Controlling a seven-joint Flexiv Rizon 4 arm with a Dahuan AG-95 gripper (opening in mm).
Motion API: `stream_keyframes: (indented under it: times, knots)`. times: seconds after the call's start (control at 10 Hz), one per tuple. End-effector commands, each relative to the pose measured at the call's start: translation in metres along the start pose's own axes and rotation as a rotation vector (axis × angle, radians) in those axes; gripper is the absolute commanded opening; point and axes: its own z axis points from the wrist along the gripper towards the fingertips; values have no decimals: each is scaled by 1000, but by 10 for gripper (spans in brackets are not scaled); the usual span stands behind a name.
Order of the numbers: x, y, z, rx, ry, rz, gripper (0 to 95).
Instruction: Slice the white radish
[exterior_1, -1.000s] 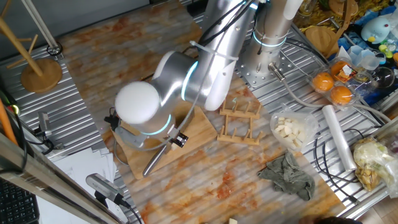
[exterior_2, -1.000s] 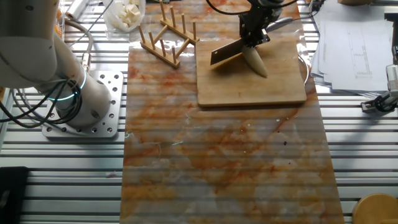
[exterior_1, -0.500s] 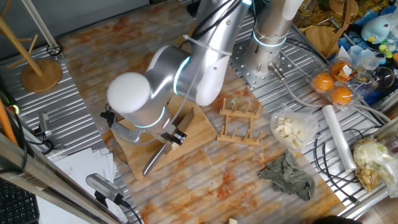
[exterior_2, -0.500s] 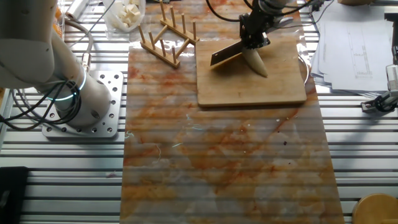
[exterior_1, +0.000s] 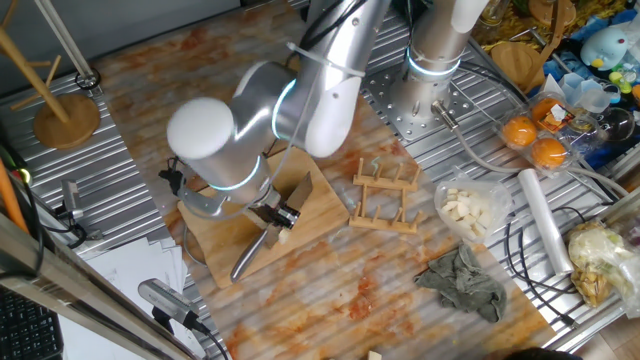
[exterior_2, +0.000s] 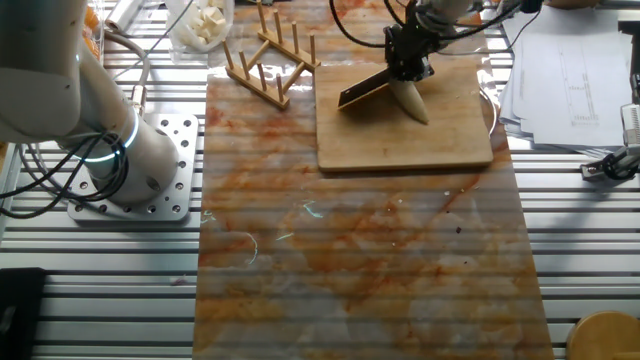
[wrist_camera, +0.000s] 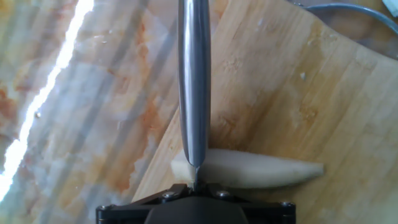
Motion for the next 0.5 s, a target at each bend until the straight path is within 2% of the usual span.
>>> stream_keyframes:
  times: [0.1,0.2,0.3,0.5]
  knots:
    - [0,0,0,-65,-20,13,0]
    - [-1,0,-1,-42,-11,6,0]
    - [1,-1,-2,-33,-15,26,0]
    - [5,-3,-11,-29,-32,75,0]
